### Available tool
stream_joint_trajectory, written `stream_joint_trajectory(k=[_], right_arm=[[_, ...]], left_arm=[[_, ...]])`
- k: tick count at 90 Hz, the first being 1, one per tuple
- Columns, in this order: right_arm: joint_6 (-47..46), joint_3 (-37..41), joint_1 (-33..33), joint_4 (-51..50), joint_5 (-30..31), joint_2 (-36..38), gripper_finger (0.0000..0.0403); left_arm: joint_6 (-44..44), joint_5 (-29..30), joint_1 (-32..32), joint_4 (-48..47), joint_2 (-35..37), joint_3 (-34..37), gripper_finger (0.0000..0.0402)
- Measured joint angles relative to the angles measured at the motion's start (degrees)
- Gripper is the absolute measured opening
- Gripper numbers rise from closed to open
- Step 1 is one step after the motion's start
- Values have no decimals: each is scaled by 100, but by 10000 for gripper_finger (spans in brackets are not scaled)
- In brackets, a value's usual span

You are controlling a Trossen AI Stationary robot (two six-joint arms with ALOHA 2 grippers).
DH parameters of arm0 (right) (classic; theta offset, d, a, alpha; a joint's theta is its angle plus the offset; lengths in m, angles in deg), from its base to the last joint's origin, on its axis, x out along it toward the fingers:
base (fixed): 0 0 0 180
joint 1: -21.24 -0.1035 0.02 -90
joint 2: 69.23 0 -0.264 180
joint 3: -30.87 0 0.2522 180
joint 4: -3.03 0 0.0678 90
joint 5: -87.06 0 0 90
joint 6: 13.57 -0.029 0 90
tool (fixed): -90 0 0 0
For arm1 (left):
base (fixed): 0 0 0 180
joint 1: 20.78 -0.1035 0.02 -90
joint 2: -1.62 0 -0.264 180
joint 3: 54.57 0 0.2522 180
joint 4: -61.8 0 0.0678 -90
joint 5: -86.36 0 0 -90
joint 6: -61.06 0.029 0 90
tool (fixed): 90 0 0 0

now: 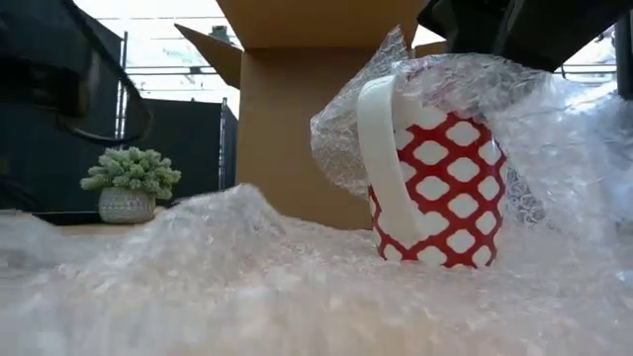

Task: Wrap mug
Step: Wrap the red mug with bubble wrap

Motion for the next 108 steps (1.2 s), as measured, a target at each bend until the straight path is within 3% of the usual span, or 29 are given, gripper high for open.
stream_joint_trajectory(k=[6,19,33,47,69,89,108], right_arm=[[-10,0,0,3,2,0,176],[-10,0,0,3,2,0,176],[45,0,0,3,2,0,176],[51,0,2,3,2,0,176],[62,0,9,1,16,7,176],[188,-196,2,-67,35,20,176],[305,-422,2,-391,30,20,176]], left_arm=[[250,137,-33,261,3,-69,108],[814,512,-11,516,98,-325,14],[1553,1322,37,493,333,-784,2],[2825,1991,-114,766,414,-1232,0],[4691,1756,-776,2123,324,-1407,0],[5354,853,-1345,3289,-42,-1407,0],[5581,417,-1659,3815,-662,-1407,0]])
